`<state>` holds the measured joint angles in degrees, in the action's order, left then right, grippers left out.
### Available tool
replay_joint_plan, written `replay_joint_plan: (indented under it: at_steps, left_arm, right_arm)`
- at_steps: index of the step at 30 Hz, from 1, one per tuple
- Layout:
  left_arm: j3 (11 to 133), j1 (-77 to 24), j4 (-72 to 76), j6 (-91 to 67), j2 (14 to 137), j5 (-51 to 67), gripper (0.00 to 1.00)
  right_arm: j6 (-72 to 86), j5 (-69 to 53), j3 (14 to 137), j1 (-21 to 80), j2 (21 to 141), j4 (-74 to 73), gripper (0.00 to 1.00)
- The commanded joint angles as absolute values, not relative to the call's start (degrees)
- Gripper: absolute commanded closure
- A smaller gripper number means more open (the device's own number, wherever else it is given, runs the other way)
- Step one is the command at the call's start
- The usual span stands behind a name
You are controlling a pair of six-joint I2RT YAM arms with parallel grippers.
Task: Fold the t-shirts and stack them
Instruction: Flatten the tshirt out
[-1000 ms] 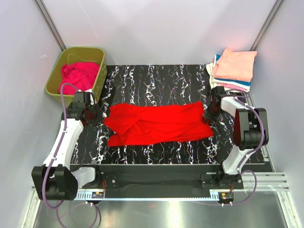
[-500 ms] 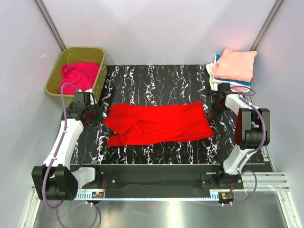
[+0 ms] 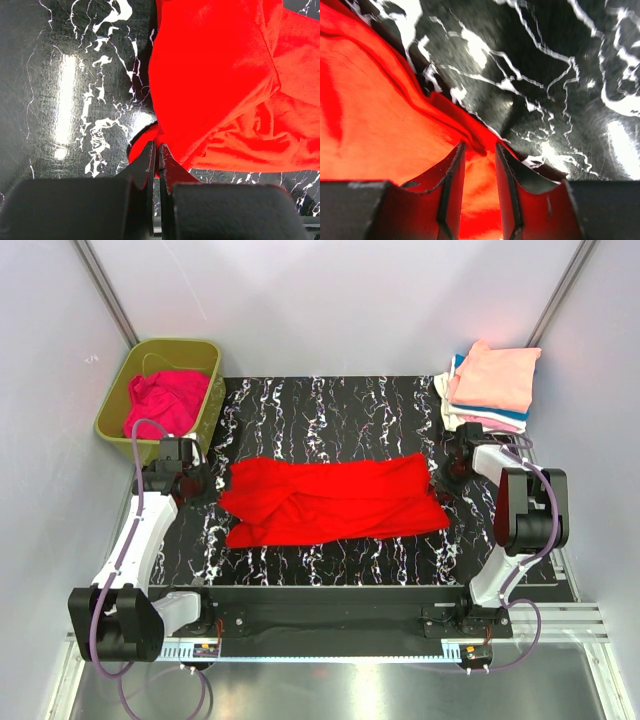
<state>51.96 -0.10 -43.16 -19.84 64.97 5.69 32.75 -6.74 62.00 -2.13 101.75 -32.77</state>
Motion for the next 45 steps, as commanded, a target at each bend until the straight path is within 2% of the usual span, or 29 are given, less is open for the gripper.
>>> replay_joint_plan:
  at_steps: [1, 26, 31, 35, 41, 45]
  left_arm:
    - [52.0, -0.1, -40.7, -18.9, 64.4, 5.9, 1.00]
    - [51.7, 0.0, -40.1, -18.5, 65.2, 6.0, 1.00]
    - [51.7, -0.1, -40.0, -18.5, 65.4, 6.0, 1.00]
    - [51.7, -0.1, -40.0, -18.5, 65.4, 6.0, 1.00]
    - [51.7, -0.1, -40.1, -18.5, 65.3, 5.6, 1.00]
    - [52.4, -0.1, -41.0, -19.1, 63.5, 4.8, 1.00]
  right_arm:
    - [32.2, -8.8, 60.6, -1.9, 99.6, -30.7, 0.62]
    - [31.9, -11.8, 63.8, -1.9, 99.3, -31.4, 0.67]
    - [32.2, -13.3, 63.3, -1.8, 99.5, -30.5, 0.79]
    - [32.0, -14.3, 62.9, -1.8, 99.6, -29.8, 1.00]
    - [32.2, -14.9, 61.7, -1.8, 98.4, -29.0, 1.00]
    - [33.1, -16.0, 62.7, -1.8, 93.6, -30.9, 1.00]
